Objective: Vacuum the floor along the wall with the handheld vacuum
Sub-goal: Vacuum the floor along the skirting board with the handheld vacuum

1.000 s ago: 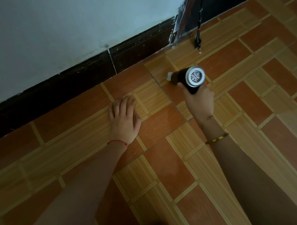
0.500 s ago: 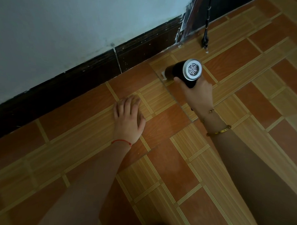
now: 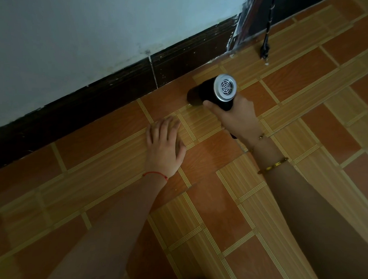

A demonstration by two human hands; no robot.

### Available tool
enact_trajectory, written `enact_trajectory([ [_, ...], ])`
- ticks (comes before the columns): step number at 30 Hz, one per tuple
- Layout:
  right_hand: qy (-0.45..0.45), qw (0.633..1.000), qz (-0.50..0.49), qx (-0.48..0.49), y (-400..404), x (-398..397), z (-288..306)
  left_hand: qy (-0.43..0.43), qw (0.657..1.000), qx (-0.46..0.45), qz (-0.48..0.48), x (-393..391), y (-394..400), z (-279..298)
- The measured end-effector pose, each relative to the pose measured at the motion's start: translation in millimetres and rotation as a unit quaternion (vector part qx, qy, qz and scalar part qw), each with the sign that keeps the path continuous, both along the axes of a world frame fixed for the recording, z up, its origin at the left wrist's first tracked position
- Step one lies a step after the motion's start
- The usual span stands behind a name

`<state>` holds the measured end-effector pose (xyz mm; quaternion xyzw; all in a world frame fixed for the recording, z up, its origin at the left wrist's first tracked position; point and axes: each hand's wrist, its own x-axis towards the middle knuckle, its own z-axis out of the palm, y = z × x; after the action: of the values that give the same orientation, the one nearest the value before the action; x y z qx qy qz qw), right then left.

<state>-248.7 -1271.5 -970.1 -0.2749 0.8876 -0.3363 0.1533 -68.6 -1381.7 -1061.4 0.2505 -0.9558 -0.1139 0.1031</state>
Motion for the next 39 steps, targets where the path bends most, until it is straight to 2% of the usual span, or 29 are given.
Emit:
enact_trajectory([
  [3, 0.046, 0.999, 0.015, 0.006, -6, 3, -1, -0.003, 1.000, 0.001, -0.003, 0, -1, -1],
  [6, 0.051, 0.999, 0.003, 0.010, -9, 2, -4, -0.011, 1.000, -0.001, -0.003, 1, -1, -1],
  [12, 0.069, 0.994, -0.078, 0.020, -5, -3, -1, -0.019, 1.000, 0.002, -0.004, 1, -1, 1],
  [15, 0.016, 1.000, -0.008, 0.020, -5, 0, 4, -0.010, 1.000, -0.002, -0.004, 1, 0, 0],
  [17, 0.014, 0.999, 0.019, 0.021, -7, 6, 3, -0.002, 1.000, 0.001, -0.001, 0, 0, 0],
  [20, 0.059, 0.997, -0.044, 0.010, -5, 4, 3, 0.003, 1.000, 0.005, -0.001, 0, 0, -1],
  [23, 0.054, 0.994, -0.094, 0.012, 1, -3, 4, -0.001, 1.000, 0.005, -0.001, 0, 0, 0],
  [31, 0.031, 0.999, 0.013, 0.035, 2, 4, 5, -0.007, 1.000, 0.006, -0.001, 0, 0, 1],
  [36, 0.060, 0.993, -0.095, 0.036, 1, 1, 1, -0.010, 1.000, 0.008, 0.001, 0, 0, 0],
  [39, 0.060, 0.995, -0.077, 0.027, 0, -2, 0, -0.008, 1.000, 0.008, -0.001, 0, 0, -1],
])
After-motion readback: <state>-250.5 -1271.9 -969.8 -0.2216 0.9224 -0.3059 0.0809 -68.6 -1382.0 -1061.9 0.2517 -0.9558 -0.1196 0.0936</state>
